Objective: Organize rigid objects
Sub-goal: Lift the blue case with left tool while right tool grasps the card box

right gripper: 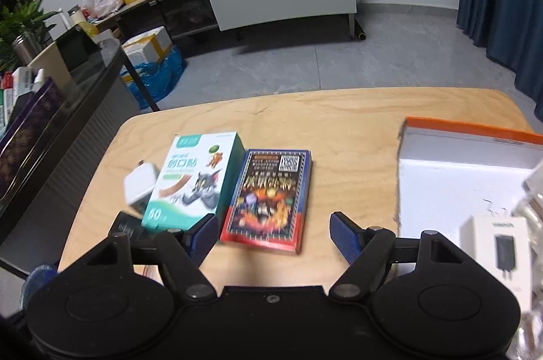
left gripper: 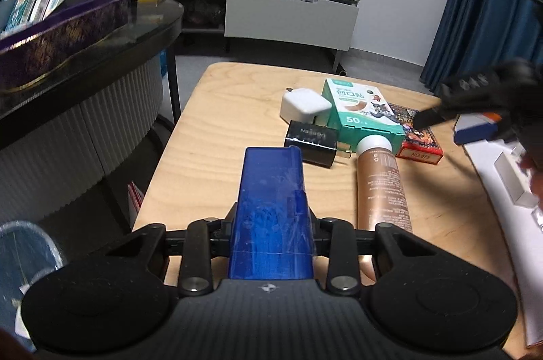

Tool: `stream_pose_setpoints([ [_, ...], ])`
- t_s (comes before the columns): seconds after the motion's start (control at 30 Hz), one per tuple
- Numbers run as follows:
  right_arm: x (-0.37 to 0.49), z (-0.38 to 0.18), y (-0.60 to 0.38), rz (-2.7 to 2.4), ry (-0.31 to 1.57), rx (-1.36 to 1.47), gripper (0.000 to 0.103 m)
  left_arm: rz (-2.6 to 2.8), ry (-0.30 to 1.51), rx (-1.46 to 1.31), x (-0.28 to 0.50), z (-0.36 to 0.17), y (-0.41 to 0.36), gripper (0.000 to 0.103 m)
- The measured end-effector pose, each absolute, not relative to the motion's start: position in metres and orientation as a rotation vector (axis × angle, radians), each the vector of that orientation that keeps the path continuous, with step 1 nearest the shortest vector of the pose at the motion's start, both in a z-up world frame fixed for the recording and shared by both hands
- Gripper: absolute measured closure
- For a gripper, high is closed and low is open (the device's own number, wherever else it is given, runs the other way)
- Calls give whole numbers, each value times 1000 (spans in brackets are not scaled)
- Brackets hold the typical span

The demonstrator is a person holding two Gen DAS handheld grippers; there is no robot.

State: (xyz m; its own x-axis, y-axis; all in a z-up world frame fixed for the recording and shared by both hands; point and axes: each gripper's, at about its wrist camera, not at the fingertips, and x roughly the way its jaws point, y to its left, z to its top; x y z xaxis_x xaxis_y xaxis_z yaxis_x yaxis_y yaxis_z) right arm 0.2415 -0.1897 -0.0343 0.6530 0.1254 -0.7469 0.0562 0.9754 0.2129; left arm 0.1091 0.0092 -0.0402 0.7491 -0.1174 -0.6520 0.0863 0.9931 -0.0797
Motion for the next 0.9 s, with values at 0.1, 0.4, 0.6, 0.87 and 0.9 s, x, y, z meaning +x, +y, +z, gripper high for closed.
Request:
stream_pose_setpoints([
  [0.1, 258, -43, -189, 27, 887, 231, 16, -118, 702, -29, 106, -45, 10, 69],
  [0.4, 284, -55, -172, -1, 888, 119, 16, -123, 668, -37, 111, -47, 6, 68],
  [0.6, 271, -57, -165, -28, 859, 48, 32, -106, 658, -55, 113, -48, 4, 70],
  [0.87, 220, -27, -177, 2, 770, 87, 33, -109, 618, -132, 102, -32, 7, 70],
  [0.9, 212, -22, -178, 6, 756, 83, 33, -113, 609, -131, 100, -29, 6, 70],
])
